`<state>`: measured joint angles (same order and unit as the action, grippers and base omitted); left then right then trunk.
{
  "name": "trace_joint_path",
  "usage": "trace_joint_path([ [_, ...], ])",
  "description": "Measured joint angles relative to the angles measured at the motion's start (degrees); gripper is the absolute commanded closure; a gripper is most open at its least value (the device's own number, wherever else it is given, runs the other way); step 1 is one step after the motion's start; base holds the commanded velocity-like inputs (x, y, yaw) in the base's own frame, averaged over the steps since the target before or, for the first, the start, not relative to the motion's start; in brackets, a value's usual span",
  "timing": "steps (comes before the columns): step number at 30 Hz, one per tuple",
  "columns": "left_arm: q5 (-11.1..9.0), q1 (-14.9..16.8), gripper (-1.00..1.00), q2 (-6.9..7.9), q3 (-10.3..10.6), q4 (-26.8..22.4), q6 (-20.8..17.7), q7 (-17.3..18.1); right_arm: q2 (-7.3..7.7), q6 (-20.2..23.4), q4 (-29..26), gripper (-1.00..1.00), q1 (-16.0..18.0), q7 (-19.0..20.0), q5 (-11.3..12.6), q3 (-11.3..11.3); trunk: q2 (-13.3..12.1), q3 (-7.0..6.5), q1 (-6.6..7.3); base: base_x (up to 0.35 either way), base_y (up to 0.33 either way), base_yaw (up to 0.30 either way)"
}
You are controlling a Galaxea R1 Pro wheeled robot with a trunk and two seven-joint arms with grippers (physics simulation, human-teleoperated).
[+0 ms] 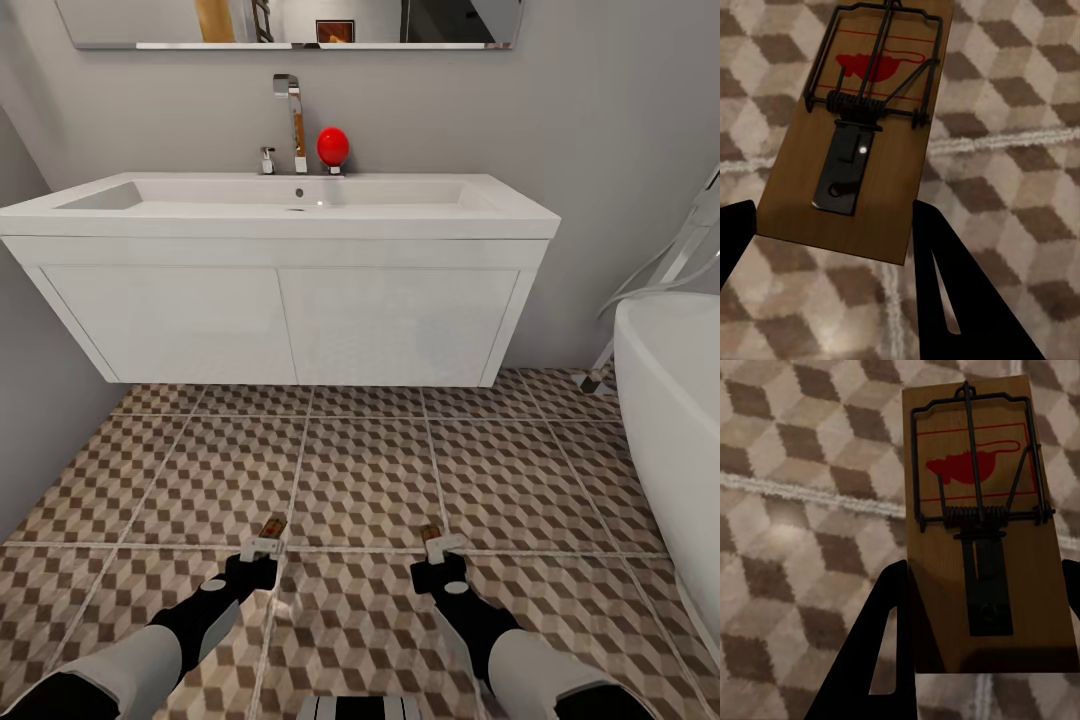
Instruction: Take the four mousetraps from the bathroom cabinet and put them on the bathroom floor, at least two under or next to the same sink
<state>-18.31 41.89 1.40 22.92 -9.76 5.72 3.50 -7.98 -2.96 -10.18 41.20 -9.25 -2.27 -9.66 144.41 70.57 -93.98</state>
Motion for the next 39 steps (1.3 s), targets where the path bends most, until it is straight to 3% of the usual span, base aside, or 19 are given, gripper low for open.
trace_joint_path([
  [13,0.7,0.3,1.00,-0.35,0.1,-3.3,-0.4,-0.2,-0.19,-0.3,0.0,1.00,0.2,0.0,-0.1,0.0,0.0,0.00,0.00,0.000,0.000,0.000],
  [22,0.4,0.3,1.00,-3.58,0.0,-3.6,-0.9,-1.1,-0.49,-0.2,0.0,1.00,0.2,0.0,0.1,0.0,0.0,0.00,0.00,0.000,0.000,0.000],
  [30,-0.1,0.3,1.00,-4.95,-0.6,-3.6,-0.6,-9.1,-0.26,-0.2,0.0,1.00,0.2,-0.1,0.3,0.1,0.0,0.22,-0.03,0.000,0.000,0.000],
  [39,0.0,0.3,1.00,-5.47,-0.5,-3.6,-0.3,-9.9,-0.33,-0.1,-1.0,1.00,0.2,0.0,0.3,0.1,0.1,2.21,-0.26,0.000,0.000,0.000],
])
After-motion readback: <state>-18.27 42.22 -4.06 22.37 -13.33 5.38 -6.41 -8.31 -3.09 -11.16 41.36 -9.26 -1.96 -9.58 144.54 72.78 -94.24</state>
